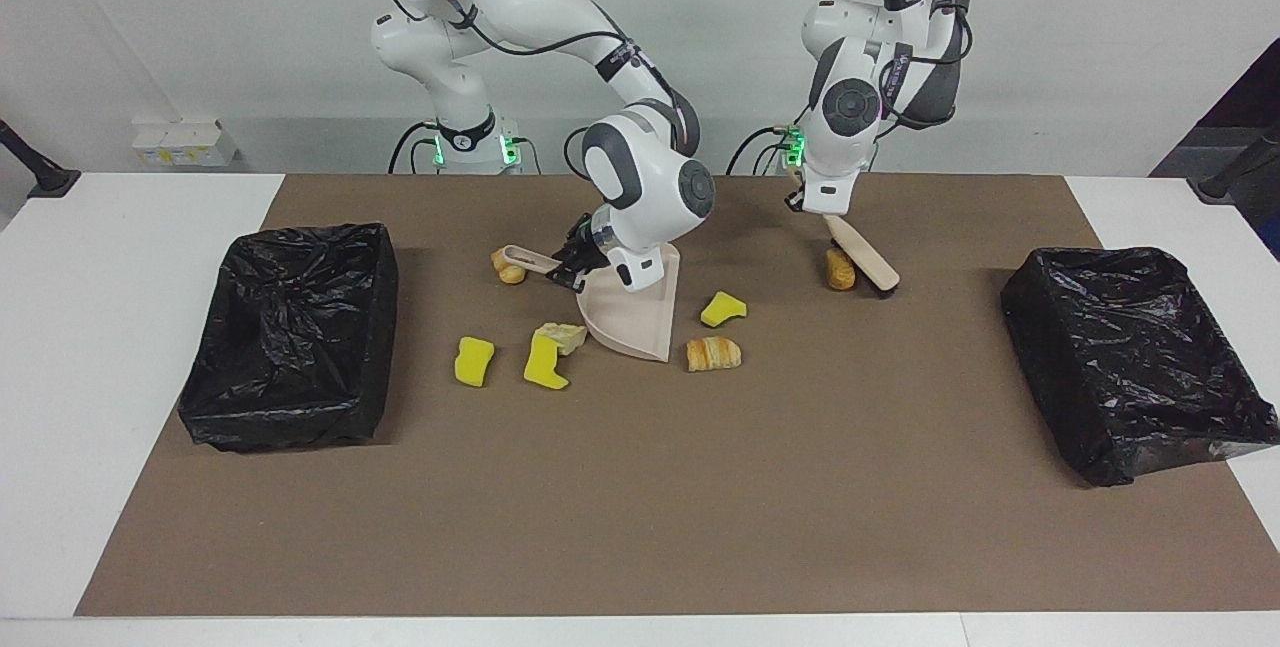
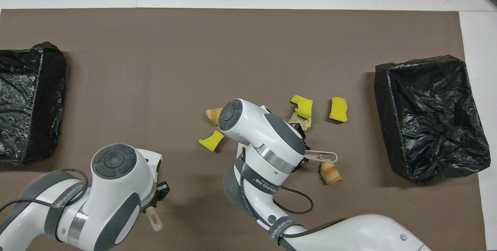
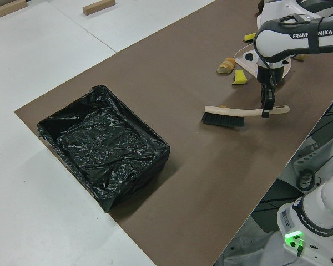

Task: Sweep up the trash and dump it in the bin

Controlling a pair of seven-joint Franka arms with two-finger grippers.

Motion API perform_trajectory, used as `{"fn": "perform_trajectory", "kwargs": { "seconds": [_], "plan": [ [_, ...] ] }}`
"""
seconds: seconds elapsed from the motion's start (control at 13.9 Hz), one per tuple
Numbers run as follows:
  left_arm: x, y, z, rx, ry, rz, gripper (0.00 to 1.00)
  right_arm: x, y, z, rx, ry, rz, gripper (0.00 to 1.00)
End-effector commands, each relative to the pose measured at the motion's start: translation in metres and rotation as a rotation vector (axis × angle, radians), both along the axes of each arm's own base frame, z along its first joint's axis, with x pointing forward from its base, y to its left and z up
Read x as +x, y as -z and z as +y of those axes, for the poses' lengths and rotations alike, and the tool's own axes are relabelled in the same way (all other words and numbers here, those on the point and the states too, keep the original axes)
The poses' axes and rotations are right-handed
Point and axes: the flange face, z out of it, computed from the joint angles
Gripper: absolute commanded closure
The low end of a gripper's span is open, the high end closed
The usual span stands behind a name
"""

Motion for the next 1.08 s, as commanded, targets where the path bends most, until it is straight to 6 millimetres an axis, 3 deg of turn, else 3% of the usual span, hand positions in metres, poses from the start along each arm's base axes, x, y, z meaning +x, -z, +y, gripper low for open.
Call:
{"fn": "perform_trajectory", "kwargs": {
  "seconds": [0.0,0.22,0.36,0.5,0.65,1.01],
  "plan": [
    [0.01,0.0,-0.007,-0.141,0.12,-0.01,1.0,-0.006,-0.001,-0.006,-0.016,0.002,-0.026,1.0],
    [0.036,-0.004,-0.024,-0.237,0.207,-0.046,1.0,-0.007,0.0,-0.006,-0.018,0.005,-0.028,1.0],
    [0.064,-0.001,-0.044,-0.309,0.283,-0.072,1.0,-0.01,0.0,-0.007,-0.021,0.007,-0.035,1.0],
    [0.078,0.006,-0.066,-0.337,0.347,-0.101,1.0,-0.01,0.001,-0.005,-0.011,0.003,-0.042,1.0],
    [0.078,0.006,-0.082,-0.368,0.419,-0.114,1.0,-0.011,0.001,-0.004,-0.012,-0.003,-0.043,1.0],
    [0.05,0.001,-0.13,-0.513,0.658,-0.119,1.0,-0.016,0.003,-0.004,-0.016,-0.014,-0.045,1.0]
  ]
}}
